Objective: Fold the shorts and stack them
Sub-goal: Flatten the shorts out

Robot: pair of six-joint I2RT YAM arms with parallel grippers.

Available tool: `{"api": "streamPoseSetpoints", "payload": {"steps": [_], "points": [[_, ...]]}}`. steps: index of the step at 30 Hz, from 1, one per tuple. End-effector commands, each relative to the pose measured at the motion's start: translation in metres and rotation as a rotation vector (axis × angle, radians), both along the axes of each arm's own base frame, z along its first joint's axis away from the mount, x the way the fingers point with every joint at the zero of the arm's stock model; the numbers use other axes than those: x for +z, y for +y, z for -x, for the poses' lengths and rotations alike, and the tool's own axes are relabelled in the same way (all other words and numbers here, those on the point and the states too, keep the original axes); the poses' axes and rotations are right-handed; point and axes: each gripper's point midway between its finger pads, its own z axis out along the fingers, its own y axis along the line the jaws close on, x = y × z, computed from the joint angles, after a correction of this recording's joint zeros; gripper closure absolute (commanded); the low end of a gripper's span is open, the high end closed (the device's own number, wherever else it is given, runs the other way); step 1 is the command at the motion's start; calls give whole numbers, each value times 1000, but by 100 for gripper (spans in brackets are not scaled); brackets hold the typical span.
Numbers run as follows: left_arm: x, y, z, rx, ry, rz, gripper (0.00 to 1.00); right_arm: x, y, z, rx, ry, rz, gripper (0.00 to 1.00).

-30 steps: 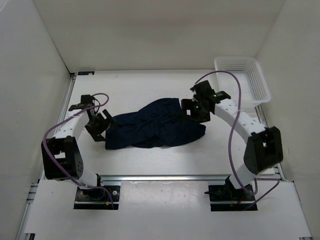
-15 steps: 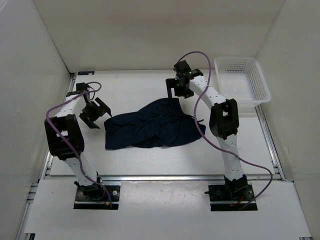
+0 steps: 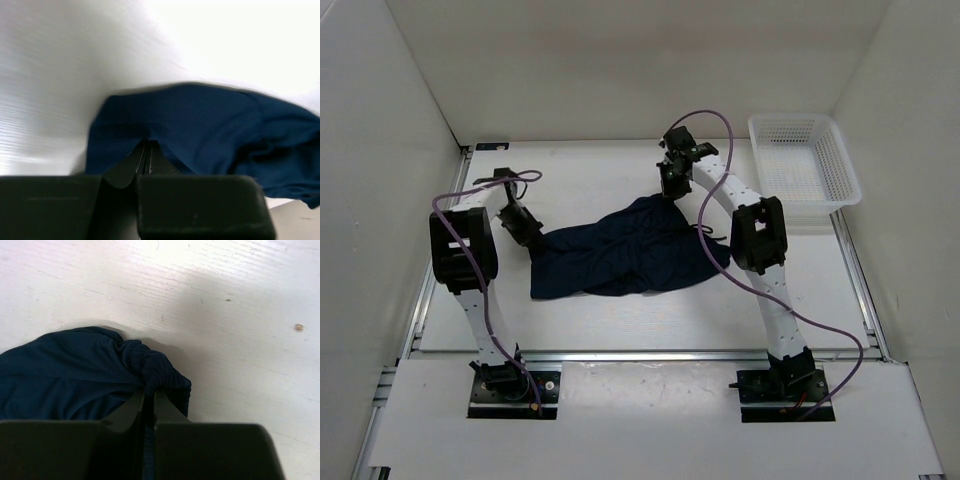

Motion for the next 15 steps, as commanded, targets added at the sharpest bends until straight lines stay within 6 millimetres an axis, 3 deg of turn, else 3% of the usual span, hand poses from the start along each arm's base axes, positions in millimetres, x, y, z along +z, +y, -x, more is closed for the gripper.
{"api": "streamPoseSetpoints", "payload": {"steps": [1, 3, 5, 6, 7, 9, 11, 12, 15], "points": [[38, -4, -23, -28, -102, 21, 90, 100, -3, -25, -12, -206, -103, 100], [75, -2, -44, -30, -201, 10, 90, 137, -8, -29, -21, -274, -133, 100], [103, 1, -52, -27, -250, -9, 90, 181, -10, -31, -30, -350, -185, 100], [114, 2, -57, -28, -273, -12, 90, 195, -14, -32, -27, -370, -210, 100], [139, 3, -71, -28, -338, -19, 90, 214, -18, -34, -40, -401, -239, 100], [166, 3, -74, -28, -381, -24, 90, 242, -24, -29, -41, -440, -277, 100], [198, 6, -81, -24, -453, -45, 90, 264, -31, -24, -45, -475, -295, 100], [210, 10, -80, -16, -485, -50, 90, 265, -31, -20, -36, -470, -302, 100], [215, 13, -72, 2, -492, -68, 90, 262, -35, -10, -31, -454, -289, 100]]}}
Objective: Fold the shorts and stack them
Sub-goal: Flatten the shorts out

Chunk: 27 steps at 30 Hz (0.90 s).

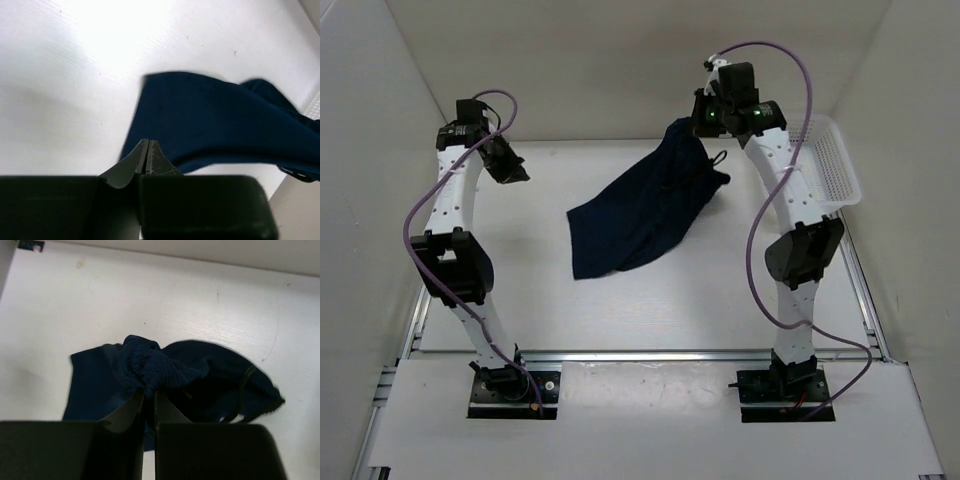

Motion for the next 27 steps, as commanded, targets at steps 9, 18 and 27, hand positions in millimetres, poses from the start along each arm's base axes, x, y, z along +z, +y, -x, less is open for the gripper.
{"api": "streamPoseSetpoints", "payload": {"steps": [9, 18, 27], "points": [[-79, -53, 44, -98, 195, 23, 17, -14, -3, 30, 41, 58, 5, 100], [-118, -111, 9, -187, 262, -29, 16, -57, -25, 95, 68, 164, 70, 100], [-146, -103, -62, -69, 224, -187, 25, -98, -51, 196, 54, 271, 68, 100]]}}
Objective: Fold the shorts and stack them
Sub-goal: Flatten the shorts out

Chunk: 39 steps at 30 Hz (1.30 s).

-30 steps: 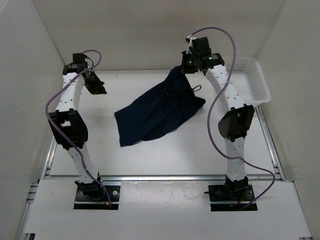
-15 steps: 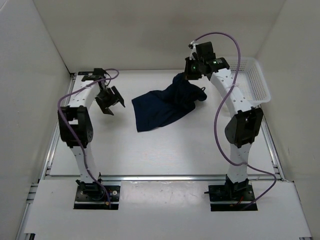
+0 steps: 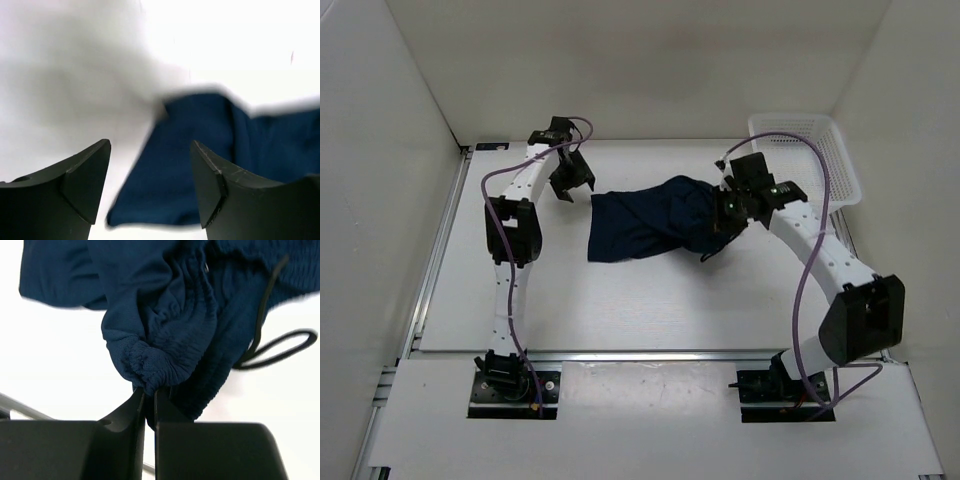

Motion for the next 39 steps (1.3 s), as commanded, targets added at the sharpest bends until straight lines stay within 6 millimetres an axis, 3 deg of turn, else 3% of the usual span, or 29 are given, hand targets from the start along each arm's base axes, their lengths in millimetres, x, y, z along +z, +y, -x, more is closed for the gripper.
{"api": "streamPoseSetpoints", "payload": {"steps": [1, 3, 4, 7, 11, 12, 14, 17, 24, 31, 32, 36, 37, 39], "points": [[-10, 8, -12, 50, 2, -102, 25, 15, 7, 20, 5, -51, -60, 100], [-17, 7, -18, 49, 3, -103, 26, 6, 9, 36, 18, -27, -58, 100], [-31, -1, -16, 33, 28, -94, 26, 10, 5, 39, 11, -43, -55, 100], [-38, -17, -18, 5, 24, -47, 26, 2, 0, 48, -3, -22, -43, 100], [-22, -49, -16, -54, -20, 11, 28, -9, -1, 51, 17, 10, -25, 100], [-26, -54, -12, -65, -8, 9, 28, -12, -1, 51, 24, 15, -18, 100], [-9, -56, -14, -68, -45, 26, 26, -12, -1, 51, 24, 15, -17, 100], [-6, -73, -9, -103, -62, 62, 23, -12, -1, 51, 24, 15, -17, 100], [-4, -87, -7, -134, -60, 114, 18, -16, 1, 54, 33, 32, -10, 100], [-1, -99, -3, -156, -64, 125, 19, -17, 0, 56, 33, 40, -6, 100], [-6, -99, -3, -156, -55, 122, 22, -17, 0, 56, 33, 41, -6, 100], [1, -100, -7, -157, -76, 127, 73, -17, 0, 56, 33, 41, -6, 100], [1, -99, -8, -153, -78, 119, 90, -17, 0, 56, 33, 41, -6, 100], [12, -90, -12, -136, -98, 111, 90, -13, 1, 54, 33, 31, -11, 100]]}}
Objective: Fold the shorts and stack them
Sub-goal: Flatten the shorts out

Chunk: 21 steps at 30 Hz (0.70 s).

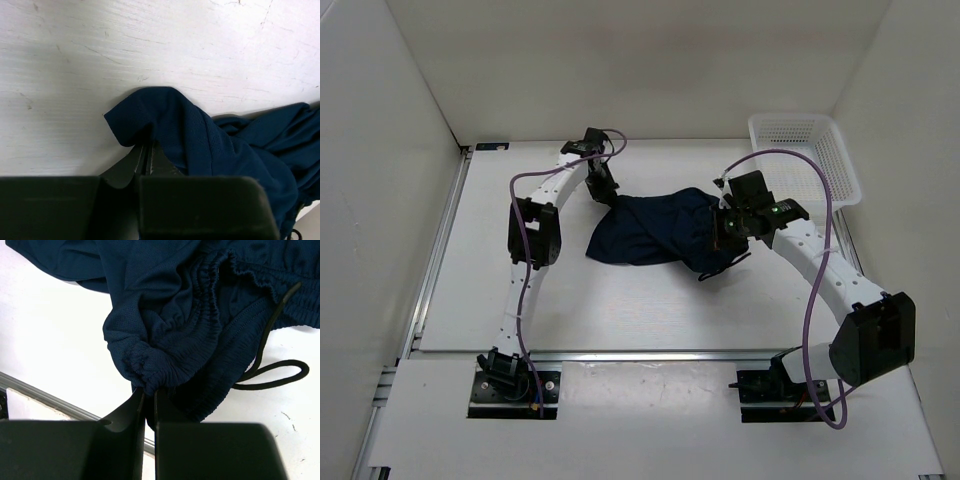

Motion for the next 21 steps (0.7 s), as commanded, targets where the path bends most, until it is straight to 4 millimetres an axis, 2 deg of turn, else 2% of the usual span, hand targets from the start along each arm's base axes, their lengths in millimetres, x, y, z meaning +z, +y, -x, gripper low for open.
{"api": "streamPoseSetpoints", "payload": {"steps": [1, 2, 5, 6, 8, 10, 11, 13, 14, 15, 17, 18, 19, 20, 21], "points": [[54, 4, -12, 14, -113, 8, 90, 2, 3, 0, 12, -8, -3, 100], [73, 11, -16, 31, -151, 8, 90, 1, 1, 1, 7, -1, 8, 100], [111, 39, -25, 58, -228, 5, 90, 14, 6, -10, 7, -27, -3, 100], [119, 57, -32, 84, -248, 2, 90, 19, 7, -15, 17, -36, 0, 100], [142, 70, -34, 88, -276, 30, 90, 41, 12, -42, 4, -96, 17, 100], [178, 92, -41, 112, -350, 53, 90, 63, 6, -67, -23, -155, 64, 100], [203, 96, -36, 113, -387, 77, 90, 92, 10, -94, -43, -229, 55, 100], [238, 116, -35, 139, -457, 101, 90, 124, 3, -118, -63, -307, 77, 100], [263, 119, -31, 131, -503, 135, 90, 165, 0, -141, -101, -396, 49, 100], [296, 126, -22, 132, -568, 156, 90, 184, -4, -149, -119, -432, 36, 100], [333, 147, -10, 153, -648, 173, 90, 210, -8, -159, -134, -472, 13, 100], [344, 152, -2, 157, -666, 178, 90, 238, -11, -160, -143, -537, -18, 100], [374, 156, 17, 148, -731, 181, 90, 250, -12, -157, -146, -568, -31, 100], [381, 165, 26, 166, -741, 174, 90, 255, -13, -154, -147, -584, -38, 100], [369, 166, 34, 147, -713, 152, 90, 240, -12, -149, -128, -544, -23, 100]]}}
